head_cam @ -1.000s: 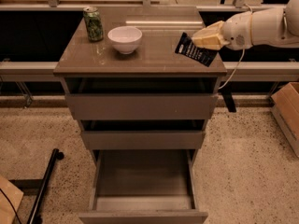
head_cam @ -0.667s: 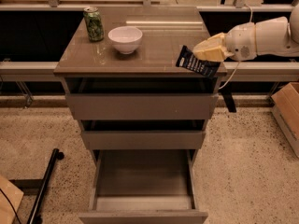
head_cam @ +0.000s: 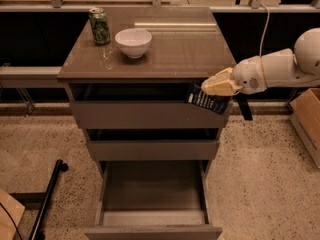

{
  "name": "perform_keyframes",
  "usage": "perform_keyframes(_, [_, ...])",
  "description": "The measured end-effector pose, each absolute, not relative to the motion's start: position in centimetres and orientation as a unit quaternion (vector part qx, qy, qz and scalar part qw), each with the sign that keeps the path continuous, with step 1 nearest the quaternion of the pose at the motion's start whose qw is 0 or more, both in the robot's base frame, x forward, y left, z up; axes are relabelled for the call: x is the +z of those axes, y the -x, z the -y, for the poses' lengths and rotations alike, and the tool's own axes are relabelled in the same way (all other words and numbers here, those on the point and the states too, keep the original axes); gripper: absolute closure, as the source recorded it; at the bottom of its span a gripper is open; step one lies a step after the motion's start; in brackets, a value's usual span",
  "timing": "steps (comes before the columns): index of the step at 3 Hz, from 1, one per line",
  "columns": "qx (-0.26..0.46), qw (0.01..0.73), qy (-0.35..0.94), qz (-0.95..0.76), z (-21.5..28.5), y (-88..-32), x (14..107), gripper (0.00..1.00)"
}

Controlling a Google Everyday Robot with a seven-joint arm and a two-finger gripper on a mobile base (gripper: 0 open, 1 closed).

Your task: Place rxbar blueberry into bottom drawer

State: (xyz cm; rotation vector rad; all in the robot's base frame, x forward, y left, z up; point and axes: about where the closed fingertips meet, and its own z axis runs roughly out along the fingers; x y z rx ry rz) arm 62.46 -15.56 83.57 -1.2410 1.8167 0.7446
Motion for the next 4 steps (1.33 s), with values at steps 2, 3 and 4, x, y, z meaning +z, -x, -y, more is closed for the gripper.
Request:
perform_keyframes(2, [0.285,0.386,0.504,-0.718,14.2,-62.8,82.3,1.0])
perform_keyframes(3, [0.268,0.386,0.529,-0.707,13.0,-62.1,79.8,1.0])
perform_keyframes(4, [0.278,0.393,0.542,-0.689,11.7,-60.4,75.2,1.0])
